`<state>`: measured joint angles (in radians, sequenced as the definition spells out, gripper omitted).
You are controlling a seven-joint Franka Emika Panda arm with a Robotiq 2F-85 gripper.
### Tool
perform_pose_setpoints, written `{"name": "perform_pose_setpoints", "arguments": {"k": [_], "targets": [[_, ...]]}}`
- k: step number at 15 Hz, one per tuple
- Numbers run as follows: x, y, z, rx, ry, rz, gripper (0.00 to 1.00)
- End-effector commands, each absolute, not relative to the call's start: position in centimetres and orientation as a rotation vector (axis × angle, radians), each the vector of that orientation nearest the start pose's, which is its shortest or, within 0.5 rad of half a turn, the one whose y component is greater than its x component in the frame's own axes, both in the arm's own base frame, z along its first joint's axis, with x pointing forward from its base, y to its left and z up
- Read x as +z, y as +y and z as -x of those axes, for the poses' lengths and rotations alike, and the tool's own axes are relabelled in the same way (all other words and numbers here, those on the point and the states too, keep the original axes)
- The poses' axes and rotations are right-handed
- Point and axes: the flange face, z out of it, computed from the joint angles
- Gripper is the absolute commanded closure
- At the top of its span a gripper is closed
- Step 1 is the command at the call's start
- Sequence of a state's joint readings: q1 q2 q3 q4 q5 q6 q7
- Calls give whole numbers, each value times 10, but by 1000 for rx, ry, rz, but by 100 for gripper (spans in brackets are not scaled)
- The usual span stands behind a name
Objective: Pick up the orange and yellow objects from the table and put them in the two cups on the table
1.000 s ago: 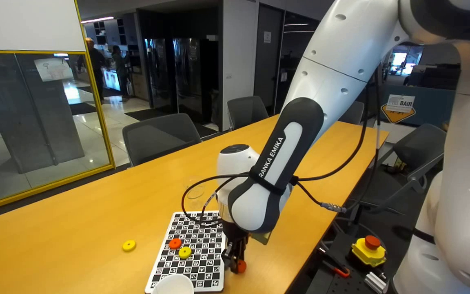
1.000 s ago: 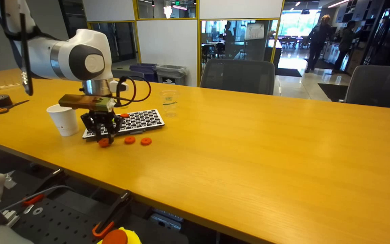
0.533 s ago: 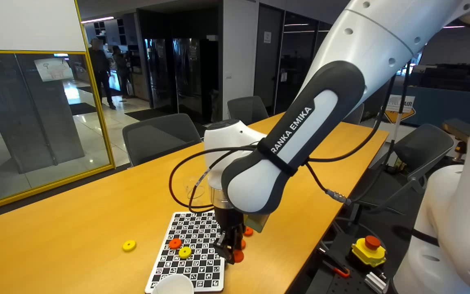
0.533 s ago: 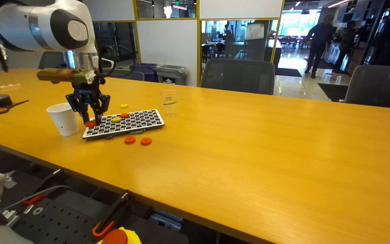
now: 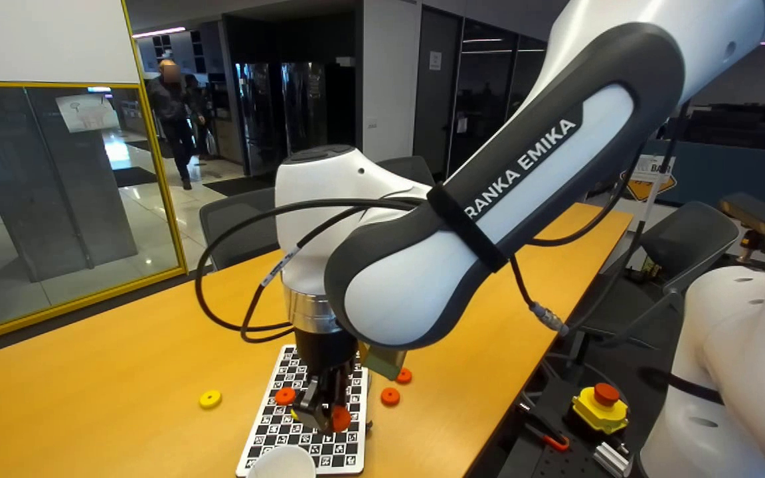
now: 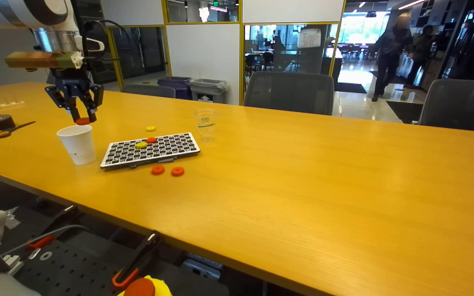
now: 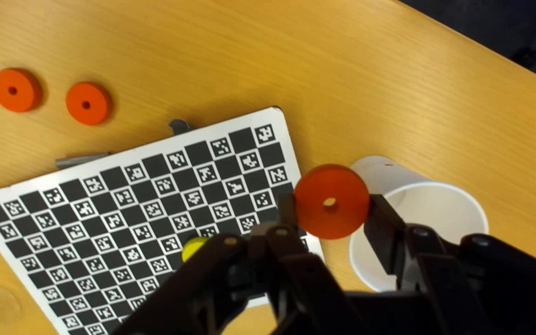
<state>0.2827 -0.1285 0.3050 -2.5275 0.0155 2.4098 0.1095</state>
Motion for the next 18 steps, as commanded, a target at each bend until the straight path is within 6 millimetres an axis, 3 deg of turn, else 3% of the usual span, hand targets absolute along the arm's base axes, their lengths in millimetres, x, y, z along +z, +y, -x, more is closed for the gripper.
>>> {"name": "perform_pose_setpoints", "arguments": {"k": [1,7,18], "targets": [[337,286,-371,-68,-824,3043,77],[340,324,-365,-105,-973,2991,77],[314,334,-389,-32,-1032,2954,77]]}}
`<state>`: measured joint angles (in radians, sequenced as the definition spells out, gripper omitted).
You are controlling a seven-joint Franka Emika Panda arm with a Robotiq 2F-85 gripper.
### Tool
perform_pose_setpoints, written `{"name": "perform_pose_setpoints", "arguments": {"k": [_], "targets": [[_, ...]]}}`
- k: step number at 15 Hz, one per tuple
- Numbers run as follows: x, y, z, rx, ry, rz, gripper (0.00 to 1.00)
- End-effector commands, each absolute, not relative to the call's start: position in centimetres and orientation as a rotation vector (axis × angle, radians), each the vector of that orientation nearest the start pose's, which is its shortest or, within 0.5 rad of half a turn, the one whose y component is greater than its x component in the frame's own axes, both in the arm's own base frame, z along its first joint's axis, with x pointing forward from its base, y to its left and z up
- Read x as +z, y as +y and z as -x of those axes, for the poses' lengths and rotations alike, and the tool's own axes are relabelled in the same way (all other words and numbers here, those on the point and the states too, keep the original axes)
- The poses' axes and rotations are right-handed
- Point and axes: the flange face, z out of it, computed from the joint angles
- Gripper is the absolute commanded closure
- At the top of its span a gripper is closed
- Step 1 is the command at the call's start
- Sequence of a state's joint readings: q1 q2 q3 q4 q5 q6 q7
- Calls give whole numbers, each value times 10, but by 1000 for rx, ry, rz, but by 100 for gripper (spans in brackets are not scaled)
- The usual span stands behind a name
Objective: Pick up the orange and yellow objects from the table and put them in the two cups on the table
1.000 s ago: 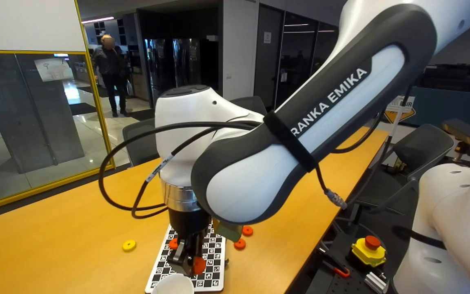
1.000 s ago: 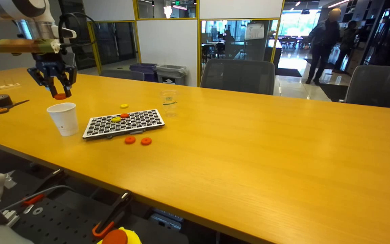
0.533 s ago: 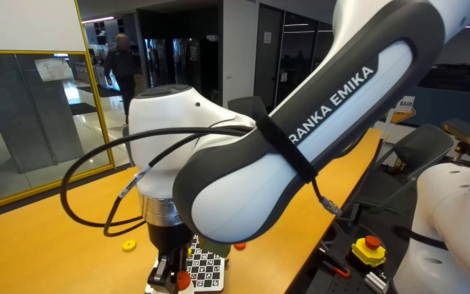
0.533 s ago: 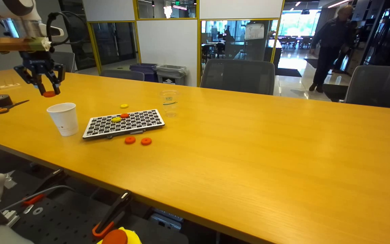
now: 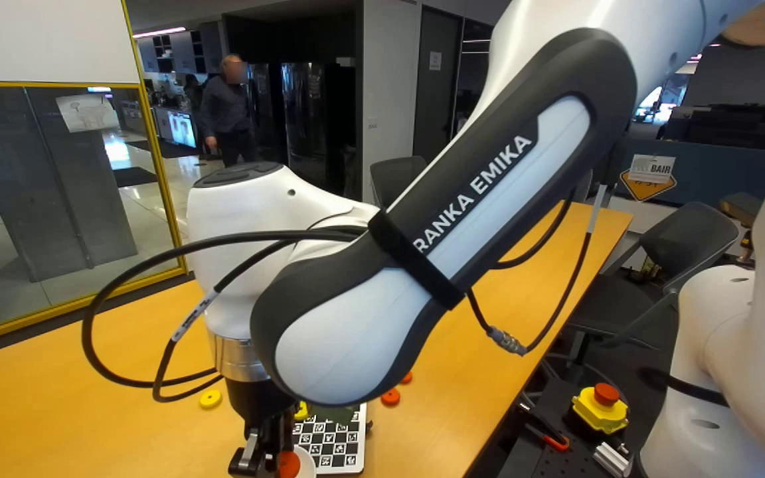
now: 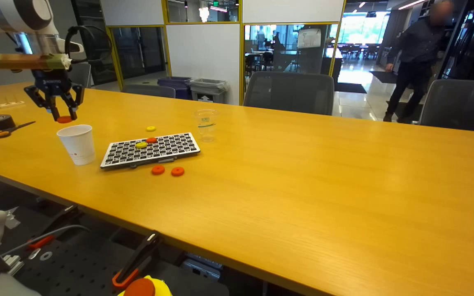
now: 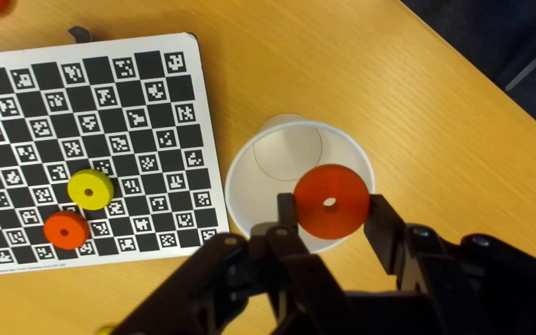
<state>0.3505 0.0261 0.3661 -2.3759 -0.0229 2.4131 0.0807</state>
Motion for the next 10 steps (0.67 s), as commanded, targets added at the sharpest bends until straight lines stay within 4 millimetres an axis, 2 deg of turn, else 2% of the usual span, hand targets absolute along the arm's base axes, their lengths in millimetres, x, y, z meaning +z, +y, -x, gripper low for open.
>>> {"name": "perform_pose_setpoints", "arguments": {"k": [1,5,6,8,10], "targets": [[312,334,-390,-29,-1035,2952,77],[307,333,-395,-18,-1034,2948,77],[307,332,-396,-13,-1026,2947,33],[306,330,-398,-14,-1022,2945,27],[306,329,-399,-16,-1017,2949,12]]}}
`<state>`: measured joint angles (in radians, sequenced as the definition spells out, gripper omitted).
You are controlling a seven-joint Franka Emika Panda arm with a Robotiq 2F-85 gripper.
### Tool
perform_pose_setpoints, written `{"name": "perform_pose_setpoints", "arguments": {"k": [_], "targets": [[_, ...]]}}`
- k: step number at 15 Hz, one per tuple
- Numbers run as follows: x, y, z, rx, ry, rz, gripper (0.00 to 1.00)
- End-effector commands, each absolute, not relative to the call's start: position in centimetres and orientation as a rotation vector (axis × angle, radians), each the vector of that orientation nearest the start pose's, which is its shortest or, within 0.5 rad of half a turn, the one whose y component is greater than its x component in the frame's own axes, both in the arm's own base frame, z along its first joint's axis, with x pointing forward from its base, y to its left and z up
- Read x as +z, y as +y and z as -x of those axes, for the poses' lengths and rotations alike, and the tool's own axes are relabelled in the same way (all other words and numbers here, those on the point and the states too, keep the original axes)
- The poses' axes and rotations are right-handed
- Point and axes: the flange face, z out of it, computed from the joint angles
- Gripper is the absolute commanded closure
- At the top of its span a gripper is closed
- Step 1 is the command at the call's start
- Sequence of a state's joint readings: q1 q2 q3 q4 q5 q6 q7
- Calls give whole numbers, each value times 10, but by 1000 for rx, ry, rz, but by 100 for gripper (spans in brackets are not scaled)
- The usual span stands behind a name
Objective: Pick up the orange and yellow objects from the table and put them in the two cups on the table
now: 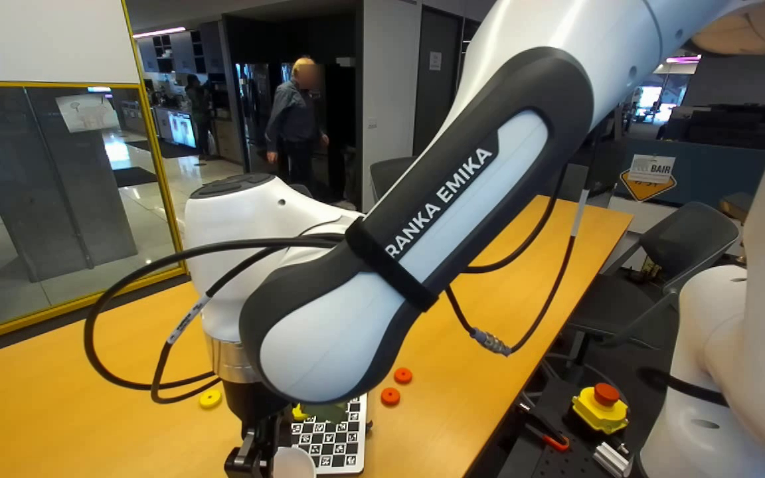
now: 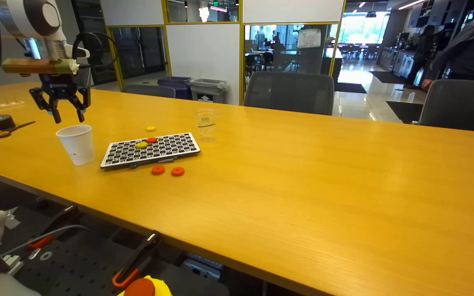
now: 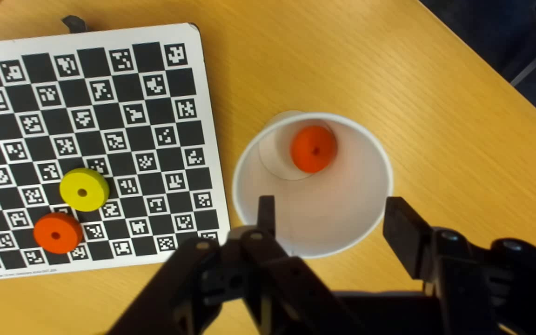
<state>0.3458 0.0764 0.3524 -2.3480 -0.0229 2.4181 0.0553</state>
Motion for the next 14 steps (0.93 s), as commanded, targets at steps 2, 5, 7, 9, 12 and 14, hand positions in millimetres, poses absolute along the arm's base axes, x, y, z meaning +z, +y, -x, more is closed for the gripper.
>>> {"name": "perform_pose_setpoints", "arguments": {"k": [2,5,7,9,12,14], "targets": [[311,326,-399,-22,-1000,2969,0],[329,310,-399,-67,-916,3013,0],[337,293,-403,-92,-823,3042,0],[341,272,-407,-108,-722,3068,0],[333,234,-416,-89,-551,3107,0],[318,208,-422,-61,-370,3152,0]]}}
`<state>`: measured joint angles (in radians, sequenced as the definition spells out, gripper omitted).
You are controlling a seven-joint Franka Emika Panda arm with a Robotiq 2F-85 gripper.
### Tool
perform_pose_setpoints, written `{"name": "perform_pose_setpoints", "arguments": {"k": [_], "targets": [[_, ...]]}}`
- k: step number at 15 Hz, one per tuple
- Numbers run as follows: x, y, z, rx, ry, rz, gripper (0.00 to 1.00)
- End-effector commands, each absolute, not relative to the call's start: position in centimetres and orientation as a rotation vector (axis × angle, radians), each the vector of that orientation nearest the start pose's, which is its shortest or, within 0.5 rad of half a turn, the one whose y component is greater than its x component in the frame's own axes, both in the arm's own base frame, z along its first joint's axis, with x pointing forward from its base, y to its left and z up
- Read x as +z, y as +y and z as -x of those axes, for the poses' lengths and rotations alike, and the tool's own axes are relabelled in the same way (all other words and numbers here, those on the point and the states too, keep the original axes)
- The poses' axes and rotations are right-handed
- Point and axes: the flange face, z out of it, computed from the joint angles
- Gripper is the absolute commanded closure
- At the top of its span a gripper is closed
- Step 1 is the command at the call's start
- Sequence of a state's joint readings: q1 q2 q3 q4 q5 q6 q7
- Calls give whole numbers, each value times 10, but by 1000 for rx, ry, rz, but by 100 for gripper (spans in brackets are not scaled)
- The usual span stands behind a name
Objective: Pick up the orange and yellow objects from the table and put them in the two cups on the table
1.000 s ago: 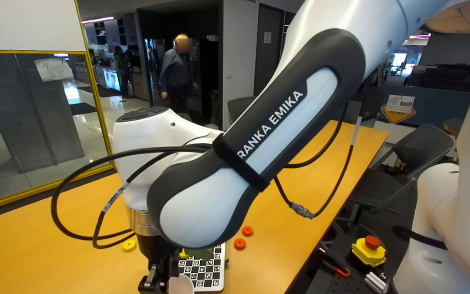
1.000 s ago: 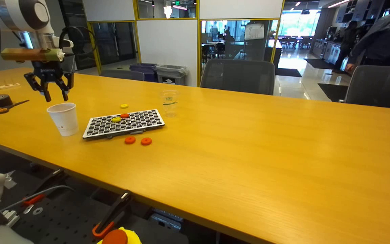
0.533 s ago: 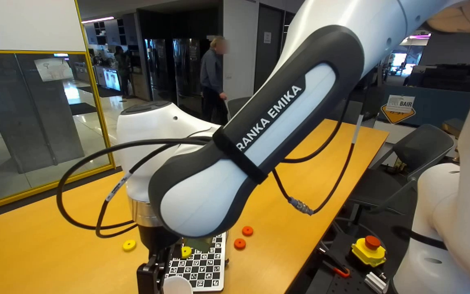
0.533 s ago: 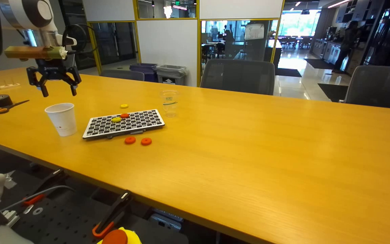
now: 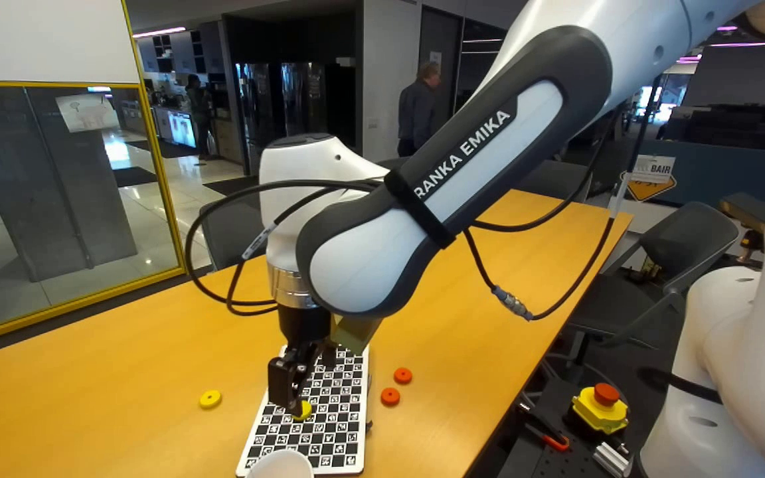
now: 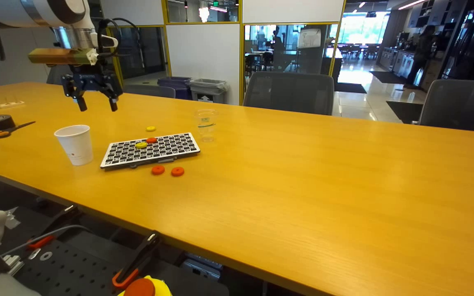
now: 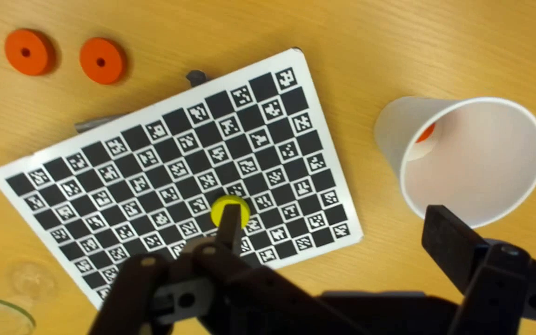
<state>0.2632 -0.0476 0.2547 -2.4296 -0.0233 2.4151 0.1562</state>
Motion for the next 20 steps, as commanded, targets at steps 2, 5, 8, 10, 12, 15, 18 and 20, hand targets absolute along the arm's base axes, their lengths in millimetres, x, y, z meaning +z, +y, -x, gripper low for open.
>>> {"name": "perform_pose_setpoints", "arguments": {"k": [2,5,8,10,12,15,18,20], "targets": [[300,186,-428,-5,-192,3175,0],[275,156,-433,63,19,3162,0],[257,134,-437,81,99,3147,0],[247,122,-437,68,55,3152,0],[238,113,-436,60,-12,3154,0],[227,104,-434,60,-107,3147,0],[215,96,-435,75,-180,3140,0],[208,91,-436,79,-218,3130,0]]}}
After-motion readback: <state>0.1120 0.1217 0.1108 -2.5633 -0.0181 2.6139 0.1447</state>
